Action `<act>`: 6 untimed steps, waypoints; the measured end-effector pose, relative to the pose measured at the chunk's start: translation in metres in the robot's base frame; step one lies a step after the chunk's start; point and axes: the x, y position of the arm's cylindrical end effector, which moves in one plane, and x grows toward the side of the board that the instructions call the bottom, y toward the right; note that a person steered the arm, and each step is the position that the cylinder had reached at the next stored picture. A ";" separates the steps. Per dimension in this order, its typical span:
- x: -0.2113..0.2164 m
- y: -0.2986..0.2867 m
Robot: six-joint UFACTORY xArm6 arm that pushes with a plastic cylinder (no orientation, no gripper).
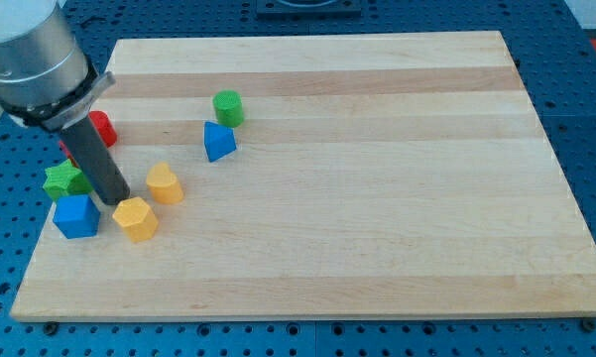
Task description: Move your arm to the top left
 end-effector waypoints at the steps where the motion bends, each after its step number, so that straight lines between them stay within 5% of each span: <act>1: -0.037 0.002; 3: -0.144 0.008; 4: -0.224 -0.075; 6: -0.221 -0.077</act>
